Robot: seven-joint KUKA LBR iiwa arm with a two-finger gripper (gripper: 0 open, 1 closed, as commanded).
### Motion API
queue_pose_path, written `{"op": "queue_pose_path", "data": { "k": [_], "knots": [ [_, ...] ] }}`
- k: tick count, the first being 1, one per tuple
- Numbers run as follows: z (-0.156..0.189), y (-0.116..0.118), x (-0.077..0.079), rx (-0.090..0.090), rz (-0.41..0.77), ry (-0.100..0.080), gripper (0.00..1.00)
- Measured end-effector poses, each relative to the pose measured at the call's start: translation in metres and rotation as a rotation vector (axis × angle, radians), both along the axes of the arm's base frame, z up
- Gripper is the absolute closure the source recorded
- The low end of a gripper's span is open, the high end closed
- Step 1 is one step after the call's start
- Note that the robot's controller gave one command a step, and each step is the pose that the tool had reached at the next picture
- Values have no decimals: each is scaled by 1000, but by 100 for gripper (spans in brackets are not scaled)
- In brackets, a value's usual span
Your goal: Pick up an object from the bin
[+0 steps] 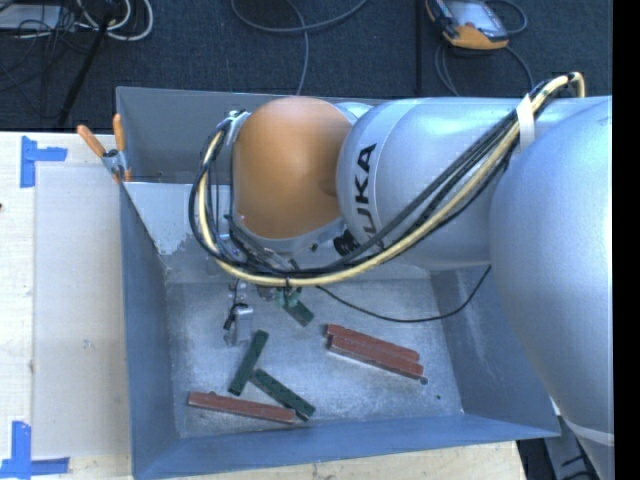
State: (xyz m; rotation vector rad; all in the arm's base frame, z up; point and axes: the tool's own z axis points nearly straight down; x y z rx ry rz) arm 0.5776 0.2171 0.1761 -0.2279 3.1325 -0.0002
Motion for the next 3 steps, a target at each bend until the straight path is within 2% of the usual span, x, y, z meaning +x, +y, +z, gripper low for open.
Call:
{"op": "queue_pose_path", "data": {
  "k": [1,2,3],
  "knots": [
    [-24,-28,-20,-1,332,4,0],
    [-54,-35,-31,0,511,2,0],
    [-84,-29,-26,-1,621,2,0]
  ]
}}
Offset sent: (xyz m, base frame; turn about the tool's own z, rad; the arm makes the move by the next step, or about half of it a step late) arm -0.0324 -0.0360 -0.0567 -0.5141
